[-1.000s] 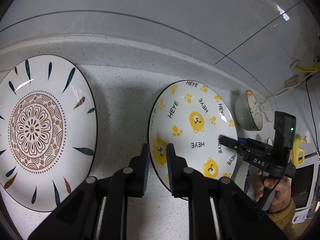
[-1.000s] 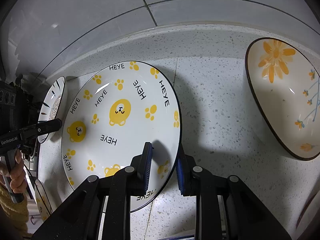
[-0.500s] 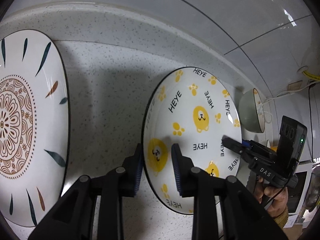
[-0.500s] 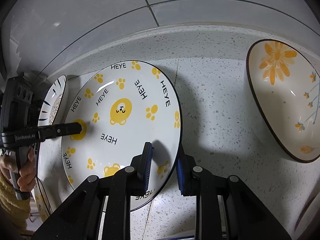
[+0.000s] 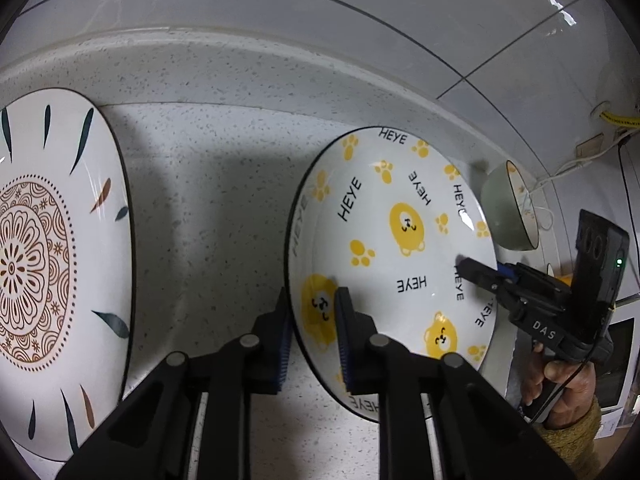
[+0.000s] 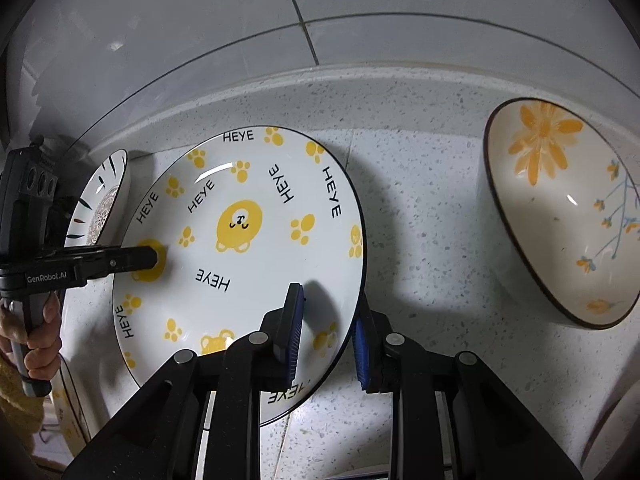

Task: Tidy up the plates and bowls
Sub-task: 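Lift the second bear plate with both grippers and carry it over the first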

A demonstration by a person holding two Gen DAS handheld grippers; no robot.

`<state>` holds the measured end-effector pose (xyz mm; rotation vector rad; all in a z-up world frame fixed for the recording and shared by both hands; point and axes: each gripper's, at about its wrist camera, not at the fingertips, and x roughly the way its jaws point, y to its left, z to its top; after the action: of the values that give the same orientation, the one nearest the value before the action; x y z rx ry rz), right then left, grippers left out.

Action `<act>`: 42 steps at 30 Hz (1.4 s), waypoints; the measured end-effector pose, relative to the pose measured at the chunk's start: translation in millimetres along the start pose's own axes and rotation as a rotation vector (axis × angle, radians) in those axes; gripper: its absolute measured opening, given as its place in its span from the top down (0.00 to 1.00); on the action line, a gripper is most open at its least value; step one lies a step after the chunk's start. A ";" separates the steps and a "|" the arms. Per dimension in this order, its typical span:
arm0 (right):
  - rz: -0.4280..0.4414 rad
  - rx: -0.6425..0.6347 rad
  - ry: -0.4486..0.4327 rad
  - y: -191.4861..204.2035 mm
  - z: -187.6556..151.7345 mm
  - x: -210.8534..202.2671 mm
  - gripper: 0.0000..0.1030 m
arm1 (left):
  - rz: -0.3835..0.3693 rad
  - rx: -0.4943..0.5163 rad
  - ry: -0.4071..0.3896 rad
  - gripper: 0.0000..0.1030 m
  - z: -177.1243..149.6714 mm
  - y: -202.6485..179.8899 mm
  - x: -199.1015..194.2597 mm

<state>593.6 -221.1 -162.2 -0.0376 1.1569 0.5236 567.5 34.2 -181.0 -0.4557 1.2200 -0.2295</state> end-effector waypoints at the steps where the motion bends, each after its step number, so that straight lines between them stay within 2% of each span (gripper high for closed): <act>1: -0.008 -0.010 -0.007 1.6 0.5 -1.2 0.80 | -0.001 -0.006 -0.003 0.83 -0.2 0.4 -0.4; 10: -0.021 -0.034 -0.048 8.8 1.8 -15.5 0.82 | 0.002 -0.002 -0.034 0.83 -8.3 -5.5 -13.6; 18: -0.017 -0.037 -0.073 18.3 -5.0 -48.0 0.82 | -0.015 -0.007 -0.051 0.83 -28.0 -13.8 -50.5; 23: -0.010 -0.044 -0.083 36.2 -18.9 -69.7 0.82 | -0.010 -0.013 -0.059 0.83 -60.6 -11.4 -82.8; 31: 0.033 -0.051 -0.089 80.4 -61.7 -91.2 0.83 | -0.006 -0.036 -0.049 0.83 -131.8 9.3 -131.4; 42: 0.094 -0.078 -0.076 157.8 -124.1 -91.6 0.83 | 0.018 -0.091 -0.076 0.83 -223.0 60.0 -194.5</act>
<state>394.5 -152.9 -96.0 -0.0299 1.0673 0.6480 288.5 119.3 -103.0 -0.5279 1.1633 -0.1404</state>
